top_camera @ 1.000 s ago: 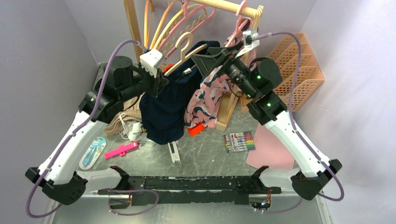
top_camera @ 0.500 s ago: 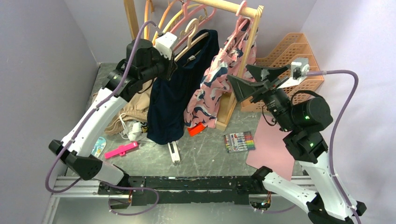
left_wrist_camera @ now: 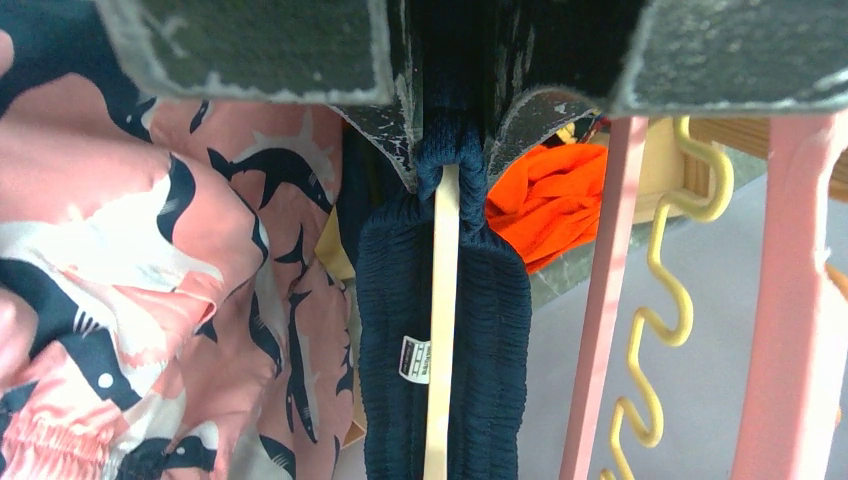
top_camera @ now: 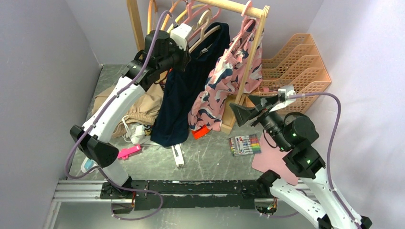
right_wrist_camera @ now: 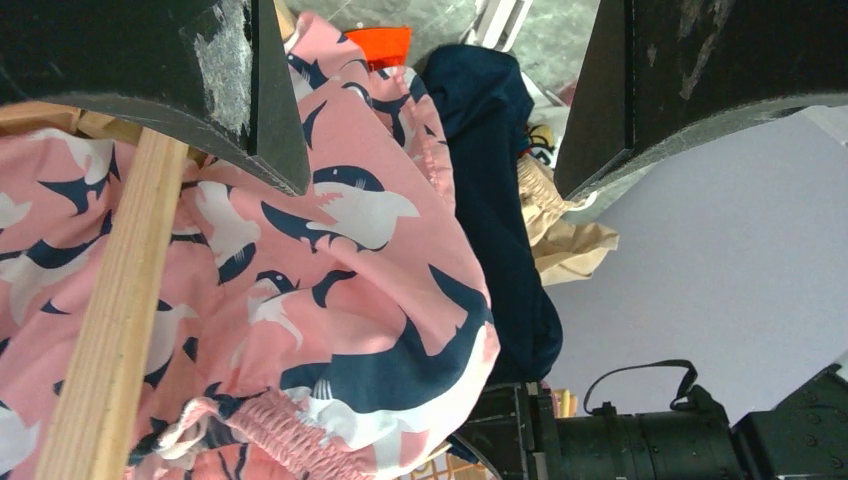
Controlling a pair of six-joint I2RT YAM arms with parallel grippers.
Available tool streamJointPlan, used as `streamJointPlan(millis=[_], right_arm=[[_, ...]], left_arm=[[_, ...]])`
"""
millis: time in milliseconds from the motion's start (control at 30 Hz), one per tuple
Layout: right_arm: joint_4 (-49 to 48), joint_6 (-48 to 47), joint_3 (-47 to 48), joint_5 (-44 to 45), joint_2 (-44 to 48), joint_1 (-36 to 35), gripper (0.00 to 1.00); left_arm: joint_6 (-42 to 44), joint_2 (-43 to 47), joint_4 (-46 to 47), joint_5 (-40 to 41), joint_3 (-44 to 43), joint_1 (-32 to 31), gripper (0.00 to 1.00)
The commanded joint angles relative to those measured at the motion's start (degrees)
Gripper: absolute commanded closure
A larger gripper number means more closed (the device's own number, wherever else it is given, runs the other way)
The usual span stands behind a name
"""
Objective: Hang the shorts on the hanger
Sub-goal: Place the hanger at the clothesline.
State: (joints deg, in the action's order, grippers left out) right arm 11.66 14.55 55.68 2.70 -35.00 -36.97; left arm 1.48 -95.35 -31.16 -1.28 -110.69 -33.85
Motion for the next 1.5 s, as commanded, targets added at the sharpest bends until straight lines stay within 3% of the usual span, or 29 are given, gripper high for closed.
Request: streamJointPlan(millis=[0,400,667,1133,1467], right_arm=[[0.6,0.5,-1.8,2.3,3.3,0.1,0.03],[1.8,2.8,-4.7,1.9,8.8,0.1,0.05],[3.9,1.7,-4.0,2.9,9.0,0.1,0.05],[5.1,0.3,-4.4,4.9,9.8,0.1,0.04],[4.4,1.7,-4.9,4.4,9.1,0.1,0.04]], left_arm=[[-0.3,-1.9,9.9,0.4,-4.5,0.2,0.93],[-0.6,-12.6,10.7,-2.5,-18.9,0.2,0.93],[-0.9,-15.5,15.4,-2.7,-21.5,0.2,0.93],[0.9,-11.6,28.5,-5.2,-13.8,0.0,0.93],[5.4,-12.2,27.3,-3.9,-16.5,-1.4,0.93]])
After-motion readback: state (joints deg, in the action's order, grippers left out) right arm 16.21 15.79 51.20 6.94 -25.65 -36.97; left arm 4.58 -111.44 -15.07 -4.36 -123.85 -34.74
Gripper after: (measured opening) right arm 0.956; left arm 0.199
